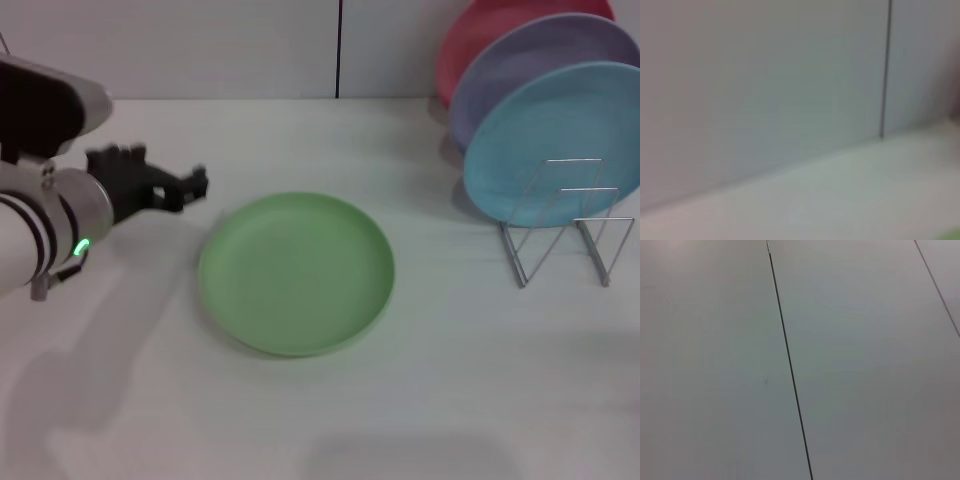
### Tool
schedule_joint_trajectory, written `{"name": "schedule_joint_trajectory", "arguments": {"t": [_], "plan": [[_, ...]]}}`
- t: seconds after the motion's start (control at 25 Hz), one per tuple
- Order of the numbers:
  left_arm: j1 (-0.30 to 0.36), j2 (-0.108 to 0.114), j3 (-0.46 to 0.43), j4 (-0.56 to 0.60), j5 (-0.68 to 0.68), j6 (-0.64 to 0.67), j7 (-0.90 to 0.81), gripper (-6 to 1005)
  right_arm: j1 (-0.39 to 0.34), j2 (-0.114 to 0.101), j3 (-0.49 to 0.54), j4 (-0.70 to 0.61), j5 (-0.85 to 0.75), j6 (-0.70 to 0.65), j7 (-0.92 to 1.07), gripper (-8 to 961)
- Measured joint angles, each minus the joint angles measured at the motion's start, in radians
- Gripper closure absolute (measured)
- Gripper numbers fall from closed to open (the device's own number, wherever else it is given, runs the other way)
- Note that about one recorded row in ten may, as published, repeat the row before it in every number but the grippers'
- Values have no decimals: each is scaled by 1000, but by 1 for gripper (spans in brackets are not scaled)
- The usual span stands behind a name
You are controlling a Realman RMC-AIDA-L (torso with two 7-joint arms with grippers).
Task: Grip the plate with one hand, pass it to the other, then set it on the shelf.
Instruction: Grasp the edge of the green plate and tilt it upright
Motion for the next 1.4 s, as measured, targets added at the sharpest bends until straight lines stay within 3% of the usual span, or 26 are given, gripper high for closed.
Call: {"name": "schedule_joint_trajectory", "arguments": {"t": [0.04, 0.16, 0.4, 1.4], "plan": [[-13, -9, -13, -23, -9, -87, 1, 238, 1, 0, 0, 0, -1, 0, 0, 149], [-50, -5, -24, -36, -45, -228, -25, 238, 1, 0, 0, 1, -7, 0, 1, 150], [-61, -7, -10, -45, -89, -299, -27, 243, 1, -1, 0, -2, -11, -3, 2, 150], [-137, -10, -7, 128, -109, -285, -26, 244, -9, -1, 0, -4, -14, -22, 12, 152]]}}
